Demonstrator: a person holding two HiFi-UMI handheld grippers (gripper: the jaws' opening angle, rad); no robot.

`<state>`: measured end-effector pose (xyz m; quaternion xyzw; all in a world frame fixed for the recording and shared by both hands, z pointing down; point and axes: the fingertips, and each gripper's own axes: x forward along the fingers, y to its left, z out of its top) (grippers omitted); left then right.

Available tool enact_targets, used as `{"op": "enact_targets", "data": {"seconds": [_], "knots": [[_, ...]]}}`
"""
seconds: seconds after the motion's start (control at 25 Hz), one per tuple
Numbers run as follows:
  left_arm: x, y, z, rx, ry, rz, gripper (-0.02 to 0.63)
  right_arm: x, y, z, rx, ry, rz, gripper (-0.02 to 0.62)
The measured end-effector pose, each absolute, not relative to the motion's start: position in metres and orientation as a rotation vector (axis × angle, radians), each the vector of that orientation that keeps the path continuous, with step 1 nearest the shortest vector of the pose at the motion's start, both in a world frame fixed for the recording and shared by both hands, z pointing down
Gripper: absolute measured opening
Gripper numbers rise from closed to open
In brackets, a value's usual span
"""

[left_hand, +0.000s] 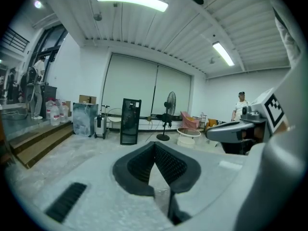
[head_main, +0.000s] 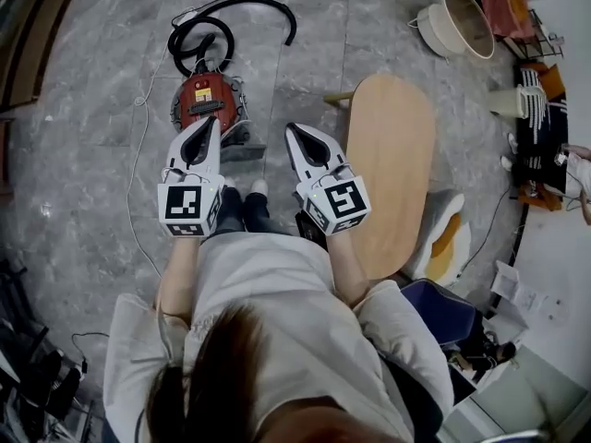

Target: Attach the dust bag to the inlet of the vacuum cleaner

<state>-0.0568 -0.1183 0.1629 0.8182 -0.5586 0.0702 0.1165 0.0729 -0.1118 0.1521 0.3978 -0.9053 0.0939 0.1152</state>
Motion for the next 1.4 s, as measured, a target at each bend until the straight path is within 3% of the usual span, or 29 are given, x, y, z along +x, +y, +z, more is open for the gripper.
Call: {"op": "enact_targets", "data": {"seconds": [0.6,1.4], "knots": [[-0.027,-0.062,0.1,2.59,-1.657,0.088,0.017,0.123,-0.061,0.122,1.33,-2.662,0.279,0.002],[-0.029,-0.042,0.111,2.558,-1.669,0.107,0.017,0.133,-0.047,0.125,1.31,-2.641,0.239,0.002]]}}
